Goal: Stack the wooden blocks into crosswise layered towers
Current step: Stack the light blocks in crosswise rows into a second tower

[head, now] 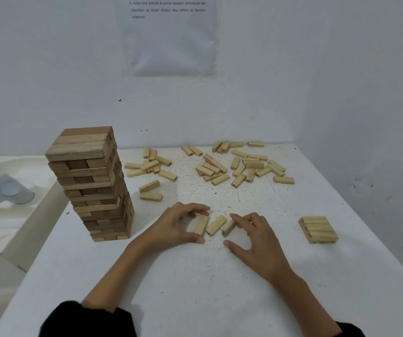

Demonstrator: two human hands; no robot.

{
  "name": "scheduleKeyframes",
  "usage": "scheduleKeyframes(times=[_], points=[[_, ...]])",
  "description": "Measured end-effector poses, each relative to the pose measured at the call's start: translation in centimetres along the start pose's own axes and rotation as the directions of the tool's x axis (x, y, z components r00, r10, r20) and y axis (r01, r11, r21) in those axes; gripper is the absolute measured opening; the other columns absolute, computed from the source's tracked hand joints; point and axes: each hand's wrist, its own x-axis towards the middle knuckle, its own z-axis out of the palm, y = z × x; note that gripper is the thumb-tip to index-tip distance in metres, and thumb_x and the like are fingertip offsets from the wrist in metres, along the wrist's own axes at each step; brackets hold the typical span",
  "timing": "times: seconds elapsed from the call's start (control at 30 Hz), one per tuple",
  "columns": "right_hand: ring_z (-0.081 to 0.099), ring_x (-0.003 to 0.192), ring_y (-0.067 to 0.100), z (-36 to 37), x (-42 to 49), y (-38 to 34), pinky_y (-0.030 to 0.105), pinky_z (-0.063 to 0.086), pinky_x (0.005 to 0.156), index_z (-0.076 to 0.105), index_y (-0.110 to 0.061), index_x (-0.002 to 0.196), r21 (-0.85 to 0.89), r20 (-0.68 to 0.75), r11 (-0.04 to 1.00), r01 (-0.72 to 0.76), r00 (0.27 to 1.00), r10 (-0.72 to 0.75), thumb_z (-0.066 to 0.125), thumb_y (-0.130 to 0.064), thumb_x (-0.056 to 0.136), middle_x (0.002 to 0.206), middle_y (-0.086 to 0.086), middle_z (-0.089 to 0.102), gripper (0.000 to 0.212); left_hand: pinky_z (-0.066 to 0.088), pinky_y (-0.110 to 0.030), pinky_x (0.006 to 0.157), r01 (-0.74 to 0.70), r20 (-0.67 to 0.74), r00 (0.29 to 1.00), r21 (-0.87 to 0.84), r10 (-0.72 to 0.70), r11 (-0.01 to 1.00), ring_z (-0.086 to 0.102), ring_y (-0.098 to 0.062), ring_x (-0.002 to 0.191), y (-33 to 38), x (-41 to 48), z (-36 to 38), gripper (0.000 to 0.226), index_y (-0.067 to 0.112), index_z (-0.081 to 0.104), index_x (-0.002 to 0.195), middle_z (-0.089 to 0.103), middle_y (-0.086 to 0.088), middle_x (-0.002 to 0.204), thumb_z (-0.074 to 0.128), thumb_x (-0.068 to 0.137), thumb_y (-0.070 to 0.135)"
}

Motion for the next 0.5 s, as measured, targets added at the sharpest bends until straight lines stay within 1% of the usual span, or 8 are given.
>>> scheduleKeyframes(times=[0.1,0.13,0.2,0.27,0.33,0.4,0.43,0.5], points=[[0.046,0.093,0.012,0.2,0.1,0.0,0.031,0.046,0.080,0.057,-0.024,0.128,-0.022,-0.049,1.000,0.012,0.999,-0.013,0.047,-0.062,0.076,0.098,-0.010,0.046,0.065,0.036,-0.010,0.082,-0.016,0.049,0.999,0.028,0.014,0.999,0.047,0.001,0.100,0.0,1.2,0.0,0.073,0.037,0.053,0.127,0.060,0.017,0.114,0.086,0.062,0.039],[0.045,0.092,0.012,0.3,0.2,0.1,0.031,0.045,0.078,0.059,-0.026,0.125,-0.035,-0.078,0.999,0.020,0.997,-0.023,0.045,-0.061,0.078,0.099,-0.011,0.045,0.060,0.037,-0.014,0.084,-0.019,0.060,0.998,0.050,0.016,0.999,0.047,0.000,0.098,0.0,1.6,0.2,0.074,0.038,0.054,0.126,0.058,0.016,0.111,0.085,0.059,0.046],[0.045,0.093,0.011,0.4,0.1,0.2,0.030,0.041,0.075,0.062,-0.029,0.121,-0.053,-0.110,0.998,0.017,0.994,-0.023,0.043,-0.058,0.081,0.105,-0.010,0.049,0.052,0.037,-0.020,0.085,-0.019,0.068,0.998,0.107,0.012,0.994,0.044,0.000,0.094,0.1,2.0,0.7,0.074,0.042,0.056,0.122,0.053,0.013,0.105,0.076,0.054,0.063],[0.048,0.097,0.013,0.5,0.1,0.3,0.030,0.035,0.076,0.062,-0.030,0.119,-0.071,-0.104,0.997,0.005,0.995,-0.012,0.042,-0.055,0.082,0.108,-0.007,0.055,0.050,0.035,-0.022,0.084,-0.023,0.055,0.998,0.144,0.015,0.989,0.043,0.002,0.093,0.1,1.9,1.2,0.068,0.046,0.058,0.115,0.050,0.015,0.103,0.069,0.053,0.070],[0.051,0.098,0.016,0.5,0.2,0.4,0.031,0.032,0.076,0.063,-0.031,0.119,-0.058,-0.108,0.998,-0.015,0.994,0.009,0.043,-0.048,0.082,0.105,-0.007,0.056,0.046,0.035,-0.024,0.085,-0.034,0.045,0.999,0.162,0.027,0.986,0.042,0.001,0.095,0.2,1.5,1.4,0.060,0.046,0.058,0.110,0.049,0.017,0.105,0.069,0.056,0.068],[0.051,0.098,0.017,0.3,0.3,0.4,0.032,0.031,0.077,0.063,-0.031,0.119,-0.013,-0.130,0.999,-0.040,0.991,0.038,0.047,-0.039,0.080,0.100,-0.010,0.052,0.043,0.035,-0.025,0.088,-0.045,0.056,0.998,0.168,0.036,0.985,0.042,-0.002,0.099,0.3,1.0,1.3,0.054,0.045,0.058,0.109,0.048,0.019,0.107,0.072,0.059,0.063],[0.050,0.098,0.015,0.3,0.4,0.4,0.032,0.030,0.079,0.063,-0.032,0.119,0.004,-0.131,0.999,-0.048,0.990,0.048,0.046,-0.039,0.079,0.100,-0.012,0.050,0.044,0.035,-0.025,0.089,-0.047,0.061,0.997,0.162,0.038,0.986,0.042,-0.002,0.101,0.3,0.8,1.3,0.054,0.045,0.057,0.110,0.047,0.021,0.108,0.073,0.061,0.060],[0.045,0.099,0.011,0.3,0.4,0.3,0.032,0.028,0.081,0.062,-0.033,0.120,-0.007,-0.113,0.999,-0.039,0.993,0.038,0.041,-0.046,0.077,0.102,-0.015,0.047,0.049,0.035,-0.025,0.091,-0.051,0.058,0.997,0.137,0.043,0.989,0.042,0.000,0.103,0.3,0.4,1.2,0.059,0.048,0.053,0.115,0.048,0.024,0.109,0.073,0.061,0.061]])
